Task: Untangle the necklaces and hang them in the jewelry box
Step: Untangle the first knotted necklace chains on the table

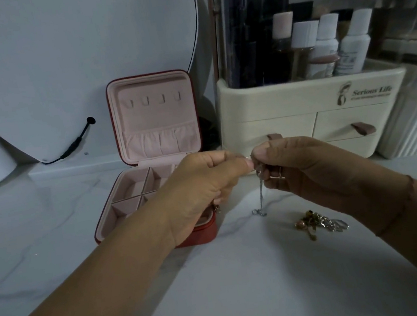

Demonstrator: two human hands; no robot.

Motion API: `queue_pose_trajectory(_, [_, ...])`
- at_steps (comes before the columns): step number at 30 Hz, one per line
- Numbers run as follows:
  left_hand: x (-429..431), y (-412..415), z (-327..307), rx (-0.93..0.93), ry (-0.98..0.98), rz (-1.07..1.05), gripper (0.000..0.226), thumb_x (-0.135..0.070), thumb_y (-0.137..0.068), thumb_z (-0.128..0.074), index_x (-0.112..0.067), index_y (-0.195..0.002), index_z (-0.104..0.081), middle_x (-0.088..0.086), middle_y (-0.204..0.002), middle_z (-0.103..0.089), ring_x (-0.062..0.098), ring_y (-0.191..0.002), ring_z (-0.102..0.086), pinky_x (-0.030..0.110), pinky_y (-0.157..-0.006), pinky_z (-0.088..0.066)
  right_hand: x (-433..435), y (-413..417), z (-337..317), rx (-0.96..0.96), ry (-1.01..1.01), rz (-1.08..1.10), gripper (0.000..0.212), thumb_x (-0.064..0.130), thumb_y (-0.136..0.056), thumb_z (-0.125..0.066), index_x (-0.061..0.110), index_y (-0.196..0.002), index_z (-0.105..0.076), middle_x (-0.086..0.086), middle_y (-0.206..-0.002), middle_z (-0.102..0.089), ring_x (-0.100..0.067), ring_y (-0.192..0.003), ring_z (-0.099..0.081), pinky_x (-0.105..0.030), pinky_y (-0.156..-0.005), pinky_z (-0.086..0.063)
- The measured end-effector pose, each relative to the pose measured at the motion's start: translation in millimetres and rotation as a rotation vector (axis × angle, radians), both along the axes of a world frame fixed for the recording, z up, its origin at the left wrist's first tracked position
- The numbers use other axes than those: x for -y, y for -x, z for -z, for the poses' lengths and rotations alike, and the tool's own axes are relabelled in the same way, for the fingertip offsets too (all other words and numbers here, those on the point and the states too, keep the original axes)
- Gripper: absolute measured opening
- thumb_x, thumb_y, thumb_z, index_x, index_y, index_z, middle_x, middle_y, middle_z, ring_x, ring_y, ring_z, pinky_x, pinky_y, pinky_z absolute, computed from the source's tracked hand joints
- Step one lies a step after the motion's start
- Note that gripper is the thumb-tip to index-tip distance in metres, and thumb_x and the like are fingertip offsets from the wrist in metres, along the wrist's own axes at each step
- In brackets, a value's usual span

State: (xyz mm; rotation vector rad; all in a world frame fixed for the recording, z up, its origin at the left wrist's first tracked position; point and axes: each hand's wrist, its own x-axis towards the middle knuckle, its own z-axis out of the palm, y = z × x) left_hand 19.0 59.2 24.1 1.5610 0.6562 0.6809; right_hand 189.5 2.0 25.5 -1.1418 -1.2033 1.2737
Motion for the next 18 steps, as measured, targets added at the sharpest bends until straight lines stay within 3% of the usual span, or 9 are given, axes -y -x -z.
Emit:
queue_pose_trajectory(4, [0.6,1.1,-2.0,-0.071,-0.024,0.03,0.015,-0.014,-0.085,-0.063,-0.013,-0.071,-0.059,-0.007,-0.049,-0.039,0.006,-0.045,-0.03,0.018,-0.046,-0.026,2.0,2.0,-1.5,0.073,-0.016,-0.009,0.03,0.031,-0.08,-0.067,0.002,-0.082,-0.06,-0.004,-0.072,-0.052,-0.009,-0.068,-0.049,-0.017,-0.065,-0.045])
queue_pose_trajectory(9, [0.1,1.0,-3.7,-0.047,-0.051,0.043,0.033,-0.025,-0.087,-0.061,-0.022,-0.054,-0.062,-0.004,-0.049,-0.039,0.008,-0.046,-0.03,0.021,-0.047,-0.024,5.0,5.5,-4.5,0.199,-0.022,0.042,0.039,0.038,-0.072,-0.061,0.0,-0.08,-0.058,-0.004,-0.067,-0.051,-0.01,-0.064,-0.046,-0.02,-0.067,-0.042])
queue_pose_trajectory(13, [-3.4,0.7,-0.5,0.051,-0.052,-0.085,0.022,-0.021,-0.085,-0.062,-0.021,-0.066,-0.072,-0.002,-0.052,-0.035,0.008,-0.048,-0.028,0.019,-0.046,-0.022,4.9,4.8,-4.1,0.284,-0.022,0.067,0.046,0.045,-0.073,-0.061,-0.001,-0.075,-0.058,-0.011,-0.072,-0.045,-0.018,-0.069,-0.041,-0.022,-0.068,-0.042])
queue_pose_trajectory(18, [-2.4,-2.1,1.0,0.105,0.057,-0.055,0.026,-0.027,-0.08,-0.062,-0.02,-0.056,-0.068,-0.003,-0.05,-0.042,0.009,-0.048,-0.034,0.02,-0.045,-0.027,3.5,5.6,-1.4,0.259,-0.01,-0.012,0.035,0.042,-0.08,-0.058,0.014,-0.06,-0.055,-0.001,-0.063,-0.047,-0.008,-0.06,-0.042,-0.018,-0.064,-0.04])
